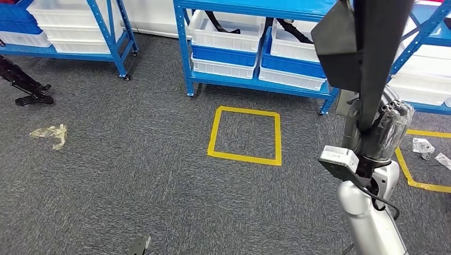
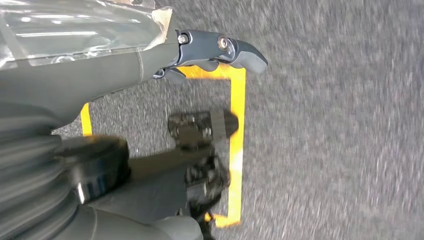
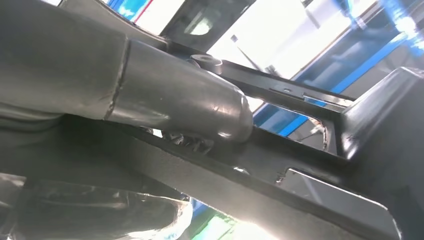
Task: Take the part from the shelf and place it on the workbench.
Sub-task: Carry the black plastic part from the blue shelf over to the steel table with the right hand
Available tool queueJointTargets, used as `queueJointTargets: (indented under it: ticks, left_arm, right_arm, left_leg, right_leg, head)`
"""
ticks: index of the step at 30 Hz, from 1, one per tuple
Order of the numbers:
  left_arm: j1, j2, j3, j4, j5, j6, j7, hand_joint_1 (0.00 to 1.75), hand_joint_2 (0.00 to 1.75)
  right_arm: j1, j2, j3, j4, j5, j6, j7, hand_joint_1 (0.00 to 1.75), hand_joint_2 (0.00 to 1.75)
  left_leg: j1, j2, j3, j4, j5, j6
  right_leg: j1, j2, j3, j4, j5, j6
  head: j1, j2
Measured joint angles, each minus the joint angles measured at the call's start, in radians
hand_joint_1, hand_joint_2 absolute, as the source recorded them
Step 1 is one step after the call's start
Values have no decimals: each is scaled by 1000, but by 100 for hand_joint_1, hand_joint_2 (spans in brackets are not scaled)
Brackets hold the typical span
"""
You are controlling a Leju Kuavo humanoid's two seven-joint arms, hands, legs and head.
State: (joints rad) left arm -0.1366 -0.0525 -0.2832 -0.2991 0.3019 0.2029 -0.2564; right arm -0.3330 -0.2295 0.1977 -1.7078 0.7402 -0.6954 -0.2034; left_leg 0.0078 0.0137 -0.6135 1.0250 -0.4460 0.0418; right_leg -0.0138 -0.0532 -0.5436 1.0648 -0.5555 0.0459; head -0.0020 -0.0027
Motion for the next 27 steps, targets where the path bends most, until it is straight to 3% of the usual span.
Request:
queueJointTargets:
  ticks: [2, 4, 5, 6, 8, 10, 13, 15, 17, 18, 19, 20, 22, 24, 25, 27]
  left_arm:
    - [0, 0, 0, 0, 0, 1, 0, 0, 175]
    - [1, -1, 0, 0, 0, 1, 0, 0, 175]
    - [2, -1, 0, 0, 0, 1, 0, 0, 175]
    - [2, -1, 0, 0, 1, 1, -1, 0, 175]
    - [2, -1, 0, 0, 1, 1, -1, 0, 175]
    - [2, -2, 0, 0, 1, 1, -3, 0, 175]
    - [8, -2, 0, 0, 1, 1, -3, 0, 175]
    - [10, -1, 0, 0, 1, 1, -4, 0, 175]
    - [10, 0, 0, 0, 1, 2, -4, 0, 175]
    - [10, 0, 0, 0, 1, 1, -4, 0, 175]
    - [11, 0, 0, 0, 1, 1, -4, 0, 175]
    - [12, 0, 0, 0, 1, 1, -4, 0, 175]
    - [12, 1, 0, 0, 1, 1, -4, 0, 175]
    - [10, 1, 0, 0, 1, 2, -5, 0, 175]
    - [9, 0, 0, 0, 1, 2, -5, 0, 175]
    - [9, 0, 0, 0, 0, 3, -5, 0, 175]
  right_arm:
    - [3, -5, 0, 0, 0, 0, 0, 175, 0]
    - [8, -7, 0, 1, -1, 0, 2, 175, 0]
    - [10, -7, 1, 1, -1, 0, 2, 175, 0]
    - [11, -7, 1, 1, 0, 0, 2, 175, 0]
    - [9, -8, 1, 1, 1, 0, 2, 175, 0]
    - [7, -11, 2, 1, 3, 0, 3, 175, 0]
    - [7, -12, 5, 1, 6, 0, 4, 175, 0]
    - [7, -11, 7, 1, 8, 0, 5, 175, 0]
    - [8, -11, 8, 1, 9, 0, 5, 175, 0]
    - [9, -12, 8, 1, 9, 0, 5, 175, 0]
    - [9, -12, 8, 1, 9, 0, 5, 175, 0]
    - [10, -11, 9, 1, 9, 0, 6, 175, 0]
    - [9, -11, 11, 1, 9, 0, 6, 175, 0]
    - [6, -12, 12, 1, 9, 1, 6, 175, 0]
    - [4, -13, 14, 1, 9, 2, 7, 175, 0]
    - [2, -14, 16, 1, 13, 3, 9, 175, 0]
  left_leg:
    - [0, -19, -8, 0, 6, 10]
    - [-3, -41, -14, 0, 11, 15]
    - [-4, -53, -15, 0, 13, 15]
    - [-4, -64, -16, 0, 16, 14]
    - [-6, -87, -18, 1, 21, 8]
    - [-8, -104, -25, 2, 29, -2]
    - [-9, -119, -37, 1, 38, -20]
    - [-10, -83, -62, 49, 3, -29]
    - [-7, -36, -115, 174, -65, -38]
    - [-4, -27, -143, 239, -92, -42]
    - [-2, -23, -158, 280, -103, -45]
    - [0, -19, -155, 282, -97, -48]
    - [4, 2, -89, 172, -43, -49]
    - [-1, 44, -18, 46, -8, -43]
    - [-5, 57, -3, 17, -3, -37]
    - [-10, 43, -7, 8, -2, -22]
  right_leg:
    - [-1, 36, -68, 140, -57, -8]
    - [0, 47, -117, 237, -82, -7]
    - [0, 50, -113, 227, -70, -2]
    - [0, 53, -91, 177, -44, 4]
    - [1, 84, -24, 31, 15, 10]
    - [3, 108, 11, -47, 42, 3]
    - [2, 88, 13, -55, 52, -14]
    - [-6, 68, 14, -60, 60, -28]
    - [-6, 45, 11, -60, 62, -35]
    - [-4, 33, 10, -60, 62, -36]
    - [-3, 20, 8, -59, 62, -36]
    - [-3, 8, 8, -59, 62, -35]
    - [-2, -14, 10, -58, 61, -34]
    - [6, -33, 8, -56, 58, -29]
    - [11, -42, 7, -54, 57, -25]
    - [17, -63, 6, -55, 56, -19]
  head:
    - [2, 0]
    - [2, 0]
    - [2, 0]
    - [2, 0]
    - [2, 0]
    - [2, 0]
    - [1, 0]
    - [-3, 0]
    - [-6, 0]
    - [-7, 0]
    - [-7, 0]
    - [-7, 0]
    - [-8, 0]
    - [-8, 0]
    - [-7, 0]
    - [-5, 0]
